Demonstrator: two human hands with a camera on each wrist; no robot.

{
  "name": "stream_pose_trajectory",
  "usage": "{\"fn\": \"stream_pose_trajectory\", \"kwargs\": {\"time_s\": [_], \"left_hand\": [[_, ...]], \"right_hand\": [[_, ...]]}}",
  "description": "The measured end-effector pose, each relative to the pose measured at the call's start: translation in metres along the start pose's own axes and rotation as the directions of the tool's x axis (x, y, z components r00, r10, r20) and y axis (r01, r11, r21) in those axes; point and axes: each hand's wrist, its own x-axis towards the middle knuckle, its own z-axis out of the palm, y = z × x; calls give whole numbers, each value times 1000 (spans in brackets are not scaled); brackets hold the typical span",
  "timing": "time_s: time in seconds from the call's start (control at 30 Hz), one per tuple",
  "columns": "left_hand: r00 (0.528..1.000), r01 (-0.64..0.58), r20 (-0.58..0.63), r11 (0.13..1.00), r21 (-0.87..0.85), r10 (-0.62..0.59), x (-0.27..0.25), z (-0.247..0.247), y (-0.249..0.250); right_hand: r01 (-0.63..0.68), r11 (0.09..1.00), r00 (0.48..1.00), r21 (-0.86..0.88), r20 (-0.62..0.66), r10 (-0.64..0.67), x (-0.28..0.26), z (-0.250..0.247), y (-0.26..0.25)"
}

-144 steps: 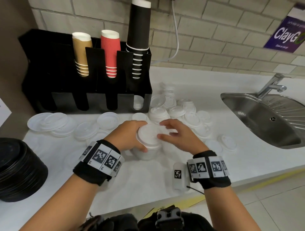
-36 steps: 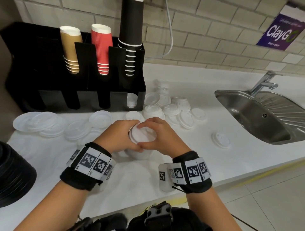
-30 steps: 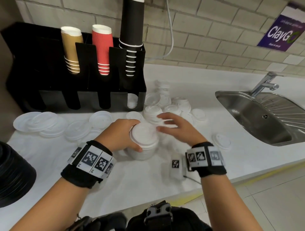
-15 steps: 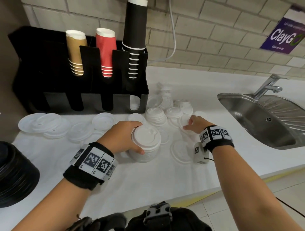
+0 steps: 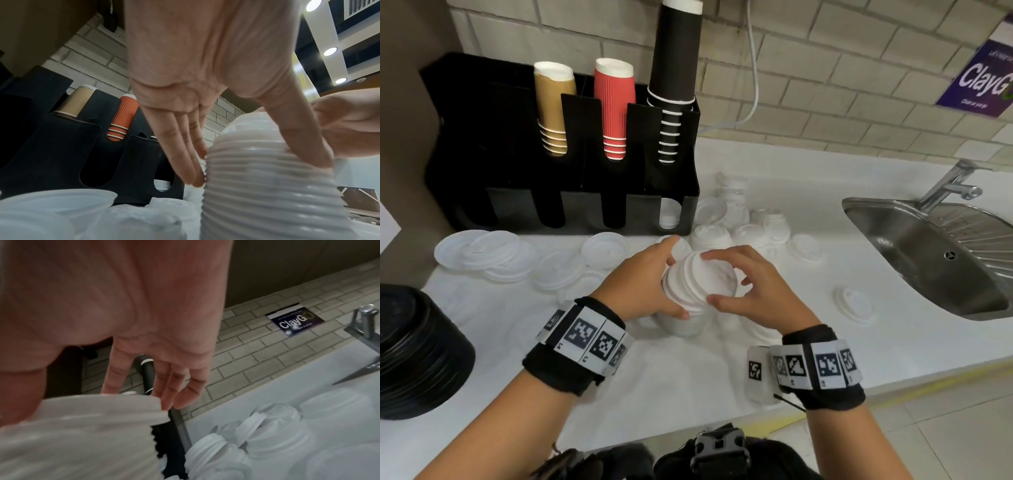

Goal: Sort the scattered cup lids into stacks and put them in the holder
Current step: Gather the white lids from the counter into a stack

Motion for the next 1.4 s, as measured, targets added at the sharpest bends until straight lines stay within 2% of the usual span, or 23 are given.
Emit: {"fn": "stream_pose_trajectory", "kwargs": {"time_s": [0.23,0.7,0.9,1.0,1.07,1.1,1.13,1.17,1.23,1.33,1.4], "left_hand": [[1000,5,-15,997,-76,-6,1,3,-2],[1000,-24,-20,1000,7,24,0,3,2],[999,-48,18,998,41,48,0,3,3],[997,-53,49,997,62,50,3,2,5],[998,-34,56,996,80,30,6,0,6],[998,-20,54,996,82,15,7,-1,6],[999,-10,52,997,80,6,7,-1,7],[999,-7,53,997,77,3,7,-1,7],[998,-9,55,998,54,6,7,-1,8],[999,-9,45,1000,16,8,7,-1,5],[999,-6,46,1000,14,6,7,-1,4]], "right_hand": [[-28,998,999,-62,28,30,3,14,-12],[-26,967,997,-254,69,45,15,21,-27],[-50,980,995,-192,76,66,11,20,-19],[-42,998,994,-42,104,46,6,12,-9],[-141,978,987,154,104,126,11,-3,5],[-216,959,975,182,96,201,16,-12,14],[-293,948,955,125,83,285,22,-21,26],[-372,928,926,-3,71,371,31,-30,39],[-491,829,854,-269,40,519,47,-44,64],[-541,685,777,-488,24,630,62,-51,85],[-520,643,764,-562,32,645,66,-51,92]]}}
